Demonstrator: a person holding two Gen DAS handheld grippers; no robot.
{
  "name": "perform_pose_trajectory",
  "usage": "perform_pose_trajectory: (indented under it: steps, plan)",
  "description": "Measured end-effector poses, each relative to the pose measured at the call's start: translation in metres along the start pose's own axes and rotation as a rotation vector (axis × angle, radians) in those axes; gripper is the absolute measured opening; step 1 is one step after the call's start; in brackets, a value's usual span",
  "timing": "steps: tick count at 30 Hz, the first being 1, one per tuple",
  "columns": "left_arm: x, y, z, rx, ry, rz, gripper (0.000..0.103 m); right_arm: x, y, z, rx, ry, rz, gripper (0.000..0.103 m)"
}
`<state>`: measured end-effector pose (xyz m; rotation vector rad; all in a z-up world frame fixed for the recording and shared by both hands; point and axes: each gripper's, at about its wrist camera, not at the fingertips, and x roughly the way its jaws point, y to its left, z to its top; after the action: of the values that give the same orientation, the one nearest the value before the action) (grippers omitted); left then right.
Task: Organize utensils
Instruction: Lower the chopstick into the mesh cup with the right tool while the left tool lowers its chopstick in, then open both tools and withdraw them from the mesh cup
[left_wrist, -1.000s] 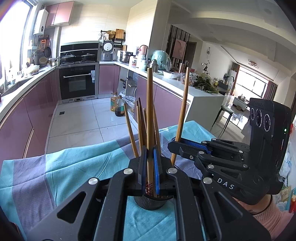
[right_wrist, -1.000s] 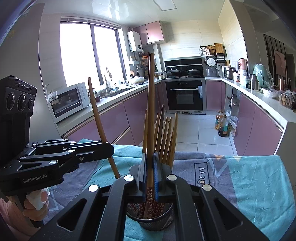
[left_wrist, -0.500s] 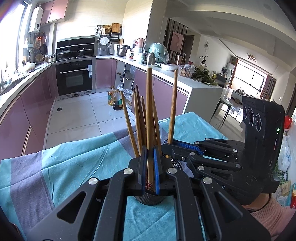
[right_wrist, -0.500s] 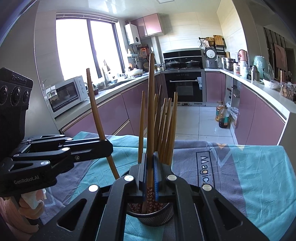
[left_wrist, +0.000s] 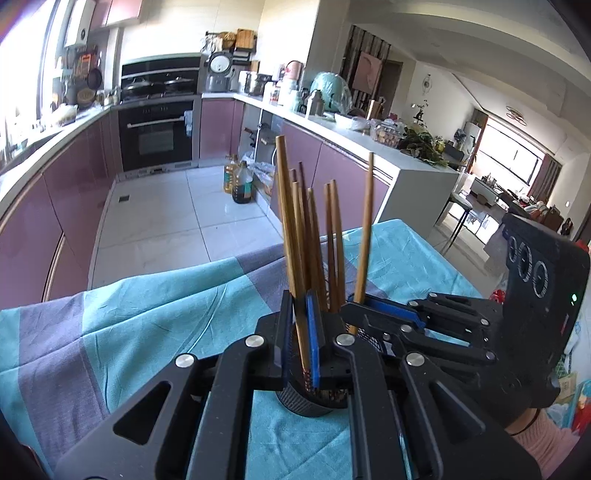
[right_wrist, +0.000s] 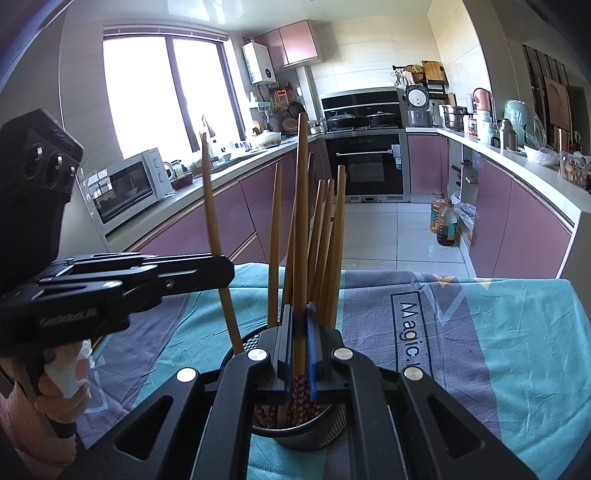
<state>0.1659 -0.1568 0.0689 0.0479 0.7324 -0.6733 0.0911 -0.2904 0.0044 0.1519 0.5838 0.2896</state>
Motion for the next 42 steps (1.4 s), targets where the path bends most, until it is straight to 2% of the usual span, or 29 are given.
perform_pose_trajectory:
  steps: [3, 9, 14, 24, 26, 39, 42]
  plan:
    - [0.004, 0.006, 0.004, -0.037, 0.018, -0.073, 0.007, 0.0, -0.002, 0.0, 0.01, 0.001, 0.007, 0.006]
    - [0.006, 0.005, 0.008, -0.034, 0.005, -0.107, 0.007, 0.001, -0.004, 0.0, 0.012, 0.001, 0.011, 0.006]
    - [0.022, 0.003, 0.001, -0.013, 0.041, -0.077, 0.007, 0.002, -0.004, -0.002, 0.014, 0.006, 0.013, 0.006]
    - [0.046, 0.001, -0.003, 0.005, 0.065, -0.026, 0.008, 0.007, -0.008, -0.003, 0.033, 0.017, 0.018, 0.006]
    - [0.044, 0.004, -0.011, 0.005, 0.064, -0.02, 0.008, 0.008, -0.009, -0.003, 0.036, 0.018, 0.019, 0.006]
    - [0.044, -0.001, -0.016, 0.026, 0.044, 0.019, 0.009, 0.01, -0.011, -0.001, 0.044, 0.02, 0.015, 0.007]
    - [0.042, -0.004, -0.019, 0.03, 0.035, 0.023, 0.013, 0.01, -0.01, -0.001, 0.043, 0.019, 0.014, 0.007]
